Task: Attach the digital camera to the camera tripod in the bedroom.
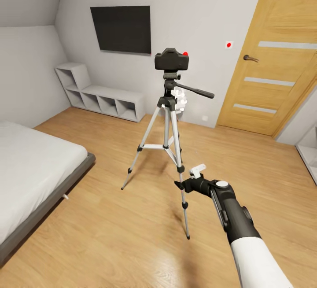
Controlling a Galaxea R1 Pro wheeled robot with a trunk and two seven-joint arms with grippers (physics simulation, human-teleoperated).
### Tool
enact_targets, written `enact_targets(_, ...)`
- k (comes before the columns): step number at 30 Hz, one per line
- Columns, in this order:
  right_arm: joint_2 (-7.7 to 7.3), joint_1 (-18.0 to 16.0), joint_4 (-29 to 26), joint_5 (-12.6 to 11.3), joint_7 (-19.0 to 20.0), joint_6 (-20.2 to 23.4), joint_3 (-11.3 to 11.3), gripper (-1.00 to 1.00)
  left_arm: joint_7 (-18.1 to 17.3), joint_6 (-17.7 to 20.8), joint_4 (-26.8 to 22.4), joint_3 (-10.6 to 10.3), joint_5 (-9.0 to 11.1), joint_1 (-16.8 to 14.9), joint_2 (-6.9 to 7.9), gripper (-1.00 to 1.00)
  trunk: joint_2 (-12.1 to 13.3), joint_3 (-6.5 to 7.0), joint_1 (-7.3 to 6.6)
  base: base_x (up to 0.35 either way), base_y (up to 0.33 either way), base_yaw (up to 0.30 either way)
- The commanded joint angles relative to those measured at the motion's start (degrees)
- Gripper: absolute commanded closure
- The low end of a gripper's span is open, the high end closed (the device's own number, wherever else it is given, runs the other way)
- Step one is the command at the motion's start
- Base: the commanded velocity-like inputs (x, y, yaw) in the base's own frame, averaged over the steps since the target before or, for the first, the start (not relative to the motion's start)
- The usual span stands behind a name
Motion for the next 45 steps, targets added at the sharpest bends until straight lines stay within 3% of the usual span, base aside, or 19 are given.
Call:
enact_targets(1, -0.80, -0.04, 0.93, 0.42, 0.57, 0.27, -0.23, -1.00, 0.15, -0.02, 0.02, -0.49, 0.45, -0.03, 0.00, -1.00, -0.06, -0.06, 0.00, -0.020, 0.000, 0.000)
enact_targets(2, -2.42, -0.03, 3.15, 0.32, 0.52, 0.52, -0.28, -1.00, 0.15, -0.02, 0.04, -0.49, 0.46, -0.03, 0.00, -1.00, -0.06, -0.06, 0.00, -0.013, 0.000, 0.000)
enact_targets(7, -5.59, -0.04, 10.95, 0.21, 0.35, 0.74, -1.48, -1.00, 0.17, -0.02, 0.06, -0.49, 0.50, -0.03, 0.00, -1.00, -0.06, -0.06, 0.00, -0.007, 0.000, 0.000)
enact_targets(14, -8.39, -0.03, 24.15, 0.35, 0.22, -0.33, -6.94, -1.00, 0.22, 0.01, 0.07, -0.49, 0.51, -0.03, 0.01, -1.00, -0.06, -0.06, 0.00, -0.002, 0.000, 0.000)
enact_targets(17, -10.41, -0.03, 30.54, 0.53, 0.20, -1.91, -9.43, -1.00, 0.21, -0.01, 0.06, -0.48, 0.51, 0.21, 0.01, -1.00, -0.06, -0.06, 0.00, 0.000, 0.000, 0.000)
enact_targets(29, -17.10, -0.06, 49.85, 0.53, -0.12, -8.72, -11.17, -1.00, 0.16, -0.35, 0.05, -0.49, 0.52, 1.73, -0.06, -1.00, -0.06, -0.06, 0.00, 0.000, 0.000, 0.000)
enact_targets(30, -18.57, -0.03, 55.14, 0.53, -1.01, -11.33, -11.25, -1.00, 0.15, -0.41, 0.05, -0.46, 0.53, 2.11, -0.11, -1.00, -0.06, -0.06, 0.00, 0.000, 0.000, 0.000)
enact_targets(37, -19.59, -0.02, 61.00, 0.57, -3.21, -13.90, -11.24, -1.00, 0.15, -0.45, 0.02, -0.50, 0.58, 2.74, -0.28, -1.00, -0.06, -0.06, 0.00, 0.000, 0.000, 0.000)
enact_targets(38, -19.13, 5.98, 63.05, 0.37, -13.26, -14.55, -11.24, -1.00, 0.15, -0.77, -0.01, -0.50, 0.55, 2.95, -0.42, -1.00, -0.06, -0.06, 0.00, 0.000, 0.000, 0.000)
enact_targets(39, -18.98, 8.19, 63.11, 0.32, -15.13, -14.93, -11.27, -1.00, 0.15, -0.85, -0.01, -0.50, 0.54, 2.95, -0.43, -1.00, -0.06, -0.06, 0.00, 0.000, 0.000, 0.000)
enact_targets(40, -17.75, 15.87, 63.20, 0.20, -19.70, -21.11, -11.38, -1.00, 0.15, -0.96, -0.01, -0.50, 0.53, 2.96, -0.34, -1.00, -0.06, -0.06, 0.00, 0.000, 0.000, 0.000)
enact_targets(45, -15.59, 20.38, 63.22, 0.17, -23.48, -26.00, -11.40, -1.00, 0.15, -0.98, -0.01, -0.49, 0.53, 2.96, -0.34, -1.00, -0.06, 0.09, 0.00, 0.000, 0.000, 0.000)
